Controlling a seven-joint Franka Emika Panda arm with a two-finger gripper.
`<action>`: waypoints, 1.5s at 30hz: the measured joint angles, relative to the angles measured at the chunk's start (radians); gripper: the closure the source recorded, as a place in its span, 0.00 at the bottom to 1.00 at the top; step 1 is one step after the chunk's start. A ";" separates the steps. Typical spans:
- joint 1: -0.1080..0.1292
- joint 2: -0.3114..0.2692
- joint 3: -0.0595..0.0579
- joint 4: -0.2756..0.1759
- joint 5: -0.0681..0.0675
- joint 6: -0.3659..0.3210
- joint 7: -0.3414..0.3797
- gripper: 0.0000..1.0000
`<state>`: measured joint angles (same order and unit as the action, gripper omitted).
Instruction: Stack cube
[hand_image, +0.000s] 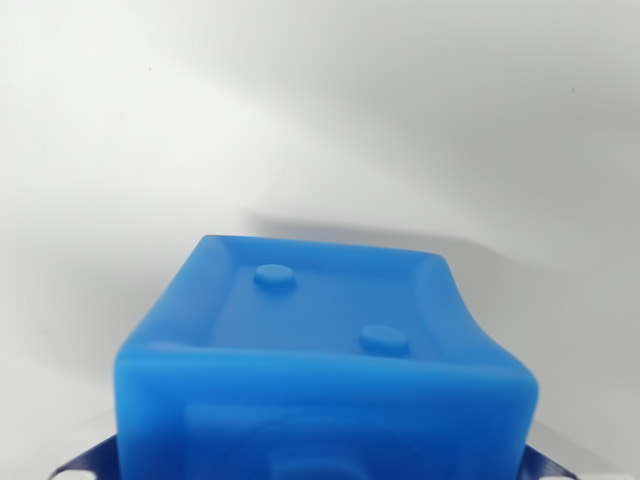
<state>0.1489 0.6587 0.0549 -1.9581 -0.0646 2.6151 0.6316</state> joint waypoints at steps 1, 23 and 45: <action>0.000 -0.005 0.000 -0.002 0.000 -0.003 0.000 1.00; -0.006 -0.133 0.009 -0.028 0.003 -0.102 -0.004 1.00; -0.049 -0.213 0.009 -0.114 0.011 -0.103 -0.023 1.00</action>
<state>0.0994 0.4458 0.0643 -2.0720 -0.0536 2.5123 0.6083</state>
